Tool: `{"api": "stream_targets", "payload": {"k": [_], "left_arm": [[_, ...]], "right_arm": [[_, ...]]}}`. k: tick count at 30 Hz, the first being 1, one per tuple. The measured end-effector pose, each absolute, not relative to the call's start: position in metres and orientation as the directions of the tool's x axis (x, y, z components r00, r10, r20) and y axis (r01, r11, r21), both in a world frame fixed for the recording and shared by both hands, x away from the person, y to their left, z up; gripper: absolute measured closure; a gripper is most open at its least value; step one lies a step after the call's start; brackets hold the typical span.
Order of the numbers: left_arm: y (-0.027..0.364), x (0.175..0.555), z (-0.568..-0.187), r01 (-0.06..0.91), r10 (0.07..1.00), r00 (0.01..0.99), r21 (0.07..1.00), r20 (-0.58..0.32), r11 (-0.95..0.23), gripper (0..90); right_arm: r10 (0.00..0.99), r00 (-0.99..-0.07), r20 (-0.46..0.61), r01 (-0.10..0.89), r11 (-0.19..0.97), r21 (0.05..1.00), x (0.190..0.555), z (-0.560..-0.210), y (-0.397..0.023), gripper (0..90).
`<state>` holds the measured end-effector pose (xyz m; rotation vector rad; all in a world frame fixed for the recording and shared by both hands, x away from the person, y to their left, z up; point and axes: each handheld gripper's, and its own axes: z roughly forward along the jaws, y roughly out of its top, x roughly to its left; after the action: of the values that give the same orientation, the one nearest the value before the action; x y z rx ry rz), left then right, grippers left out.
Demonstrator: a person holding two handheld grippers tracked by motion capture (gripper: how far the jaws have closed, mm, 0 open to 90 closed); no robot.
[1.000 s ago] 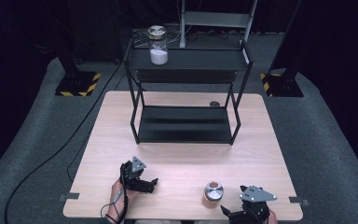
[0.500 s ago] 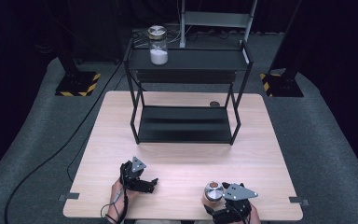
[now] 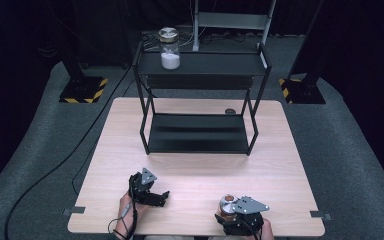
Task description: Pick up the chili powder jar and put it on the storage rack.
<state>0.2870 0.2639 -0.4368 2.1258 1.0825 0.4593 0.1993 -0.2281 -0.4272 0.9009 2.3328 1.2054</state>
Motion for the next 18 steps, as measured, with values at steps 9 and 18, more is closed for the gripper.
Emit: {"api": "stream_targets", "payload": {"k": [9,18], "left_arm": [[0.2639,0.2869,-0.4368,0.562,0.809,0.588,0.720,0.000,-0.408,0.0],[0.2638,0.2869,-0.4369,0.562,0.809,0.588,0.720,0.000,-0.408,0.0]], "right_arm": [[0.688,-0.725,-0.027,0.367,0.419,0.831,0.1959,-0.4308,-0.2300,30.7],[0.700,-0.714,0.001,0.396,0.402,0.826,0.1977,-0.4281,-0.2315,30.8]]}}
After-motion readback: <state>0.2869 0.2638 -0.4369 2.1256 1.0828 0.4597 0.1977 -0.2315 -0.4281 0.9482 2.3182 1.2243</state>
